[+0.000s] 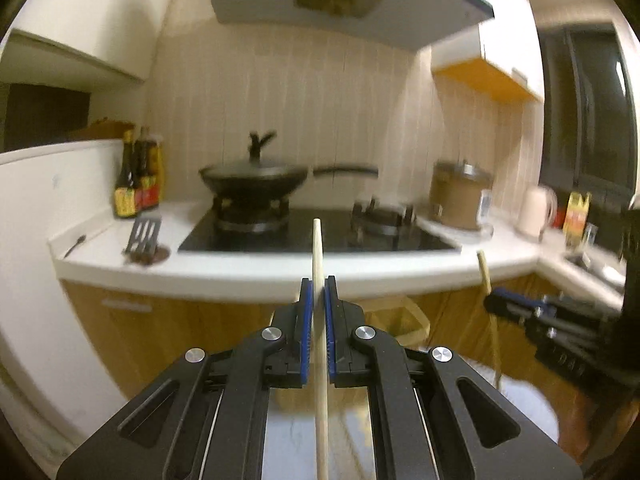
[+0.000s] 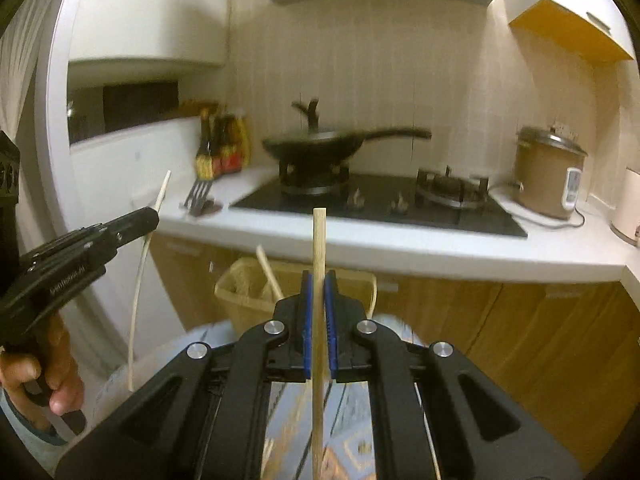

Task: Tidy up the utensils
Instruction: 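Lift both held chopsticks and carry them over the beige holder, then open both tools to drop the chopsticks into the holder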

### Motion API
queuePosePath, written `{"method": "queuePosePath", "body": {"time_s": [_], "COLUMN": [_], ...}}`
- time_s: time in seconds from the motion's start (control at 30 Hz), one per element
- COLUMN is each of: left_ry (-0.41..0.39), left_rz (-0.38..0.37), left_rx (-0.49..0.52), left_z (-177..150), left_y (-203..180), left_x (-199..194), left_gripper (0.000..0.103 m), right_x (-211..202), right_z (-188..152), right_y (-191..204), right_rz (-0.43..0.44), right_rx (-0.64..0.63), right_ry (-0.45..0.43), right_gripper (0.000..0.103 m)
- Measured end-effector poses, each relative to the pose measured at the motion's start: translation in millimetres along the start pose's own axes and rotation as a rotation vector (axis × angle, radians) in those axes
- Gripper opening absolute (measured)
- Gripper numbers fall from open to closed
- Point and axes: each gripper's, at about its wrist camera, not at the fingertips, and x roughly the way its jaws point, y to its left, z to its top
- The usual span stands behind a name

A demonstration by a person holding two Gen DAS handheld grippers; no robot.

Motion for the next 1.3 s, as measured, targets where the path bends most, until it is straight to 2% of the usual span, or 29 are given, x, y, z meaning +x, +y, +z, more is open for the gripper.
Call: {"method": "queuePosePath", "body": {"time_s": [0.17, 0.33, 0.53, 0.67, 0.9, 1.3], "left_ry": [-0.095, -0.201, -0.302, -0.307, -0.289, -0.284], "left_rz": [-0.07, -0.106, -0.067, -0.044, -0.026, 0.039], "left_rx": [-0.084, -0.129, -0.146, -0.172, -0.218, -0.174], "left_z": [27.1, 44.5, 44.5, 37.9, 20.5, -4.3], "left_y": [7.4, 7.6, 17.9, 34.9, 55.2, 52.5], "left_x": [24.7, 47.5, 68.3, 86.7, 109.1, 125.9], "left_gripper": [0.004, 0.004, 0.004, 0.004, 0.004, 0.004], "right_x": [17.3, 31.4, 57.4, 79.7, 111.4, 126.1], "right_z": [30.9, 54.7, 65.2, 62.8, 47.3, 24.8], "right_y": [-12.8, -20.9, -28.3, -32.6, -35.8, -37.2], "right_rz": [-0.02, -0.07, -0.114, -0.097, -0.059, -0.032], "right_rx": [0.026, 0.021, 0.004, -0.001, -0.004, -0.005], "right_ry": [-0.089, -0.174, -0.254, -0.288, -0.291, -0.317], "right_gripper": [0.004, 0.004, 0.004, 0.004, 0.004, 0.004]}}
